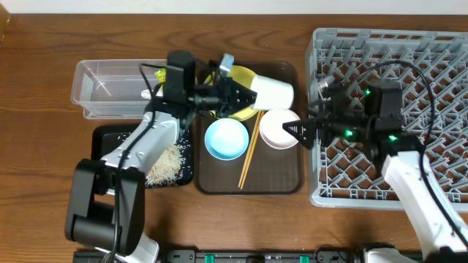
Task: Sort waste into correct bins and load items into the dishwasher rack
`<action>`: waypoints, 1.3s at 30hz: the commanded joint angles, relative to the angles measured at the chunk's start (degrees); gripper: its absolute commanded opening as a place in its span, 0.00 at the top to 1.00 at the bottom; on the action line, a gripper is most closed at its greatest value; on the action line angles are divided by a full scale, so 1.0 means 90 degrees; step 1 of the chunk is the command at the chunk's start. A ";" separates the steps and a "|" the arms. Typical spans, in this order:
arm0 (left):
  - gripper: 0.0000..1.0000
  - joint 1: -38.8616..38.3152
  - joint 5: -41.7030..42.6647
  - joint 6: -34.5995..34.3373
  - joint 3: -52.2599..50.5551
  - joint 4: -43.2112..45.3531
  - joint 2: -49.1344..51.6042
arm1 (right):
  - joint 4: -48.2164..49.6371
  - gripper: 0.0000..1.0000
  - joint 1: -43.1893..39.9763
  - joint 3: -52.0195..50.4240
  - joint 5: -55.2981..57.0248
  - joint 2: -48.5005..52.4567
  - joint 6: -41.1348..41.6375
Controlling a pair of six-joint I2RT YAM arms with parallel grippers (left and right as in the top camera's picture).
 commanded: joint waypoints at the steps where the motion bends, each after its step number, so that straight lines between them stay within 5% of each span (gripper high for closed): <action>1: 0.94 -0.0114 0.0743 -0.0401 -0.0007 0.0066 -0.0027 | 0.0510 0.01 0.0073 0.0090 -0.1095 0.0223 -0.0160; 8: 0.94 -0.0393 0.0852 -0.0401 -0.0007 0.0068 -0.0027 | 0.1778 0.01 0.0075 0.0090 -0.1489 0.0304 0.0369; 12: 0.94 -0.0440 0.0843 -0.0401 -0.0007 0.0068 -0.0027 | 0.2181 0.12 0.0075 0.0090 -0.2152 0.0304 0.0415; 15: 0.94 -0.0437 0.0840 -0.0401 -0.0007 0.0068 -0.0027 | 0.2159 0.21 0.0073 0.0090 -0.2244 0.0304 0.0418; 27: 0.93 -0.0437 0.0840 -0.0425 -0.0007 0.0070 -0.0027 | 0.1904 0.20 0.0073 0.0090 -0.2232 0.0311 0.0413; 36: 0.94 -0.0437 0.0838 -0.0486 -0.0007 0.0073 -0.0027 | 0.1902 0.43 0.0073 0.0090 -0.2203 0.0311 0.0413; 39: 0.84 -0.0420 0.0831 -0.0177 -0.0007 0.0143 -0.0027 | 0.1768 0.51 0.0073 0.0090 -0.1906 0.0311 0.0415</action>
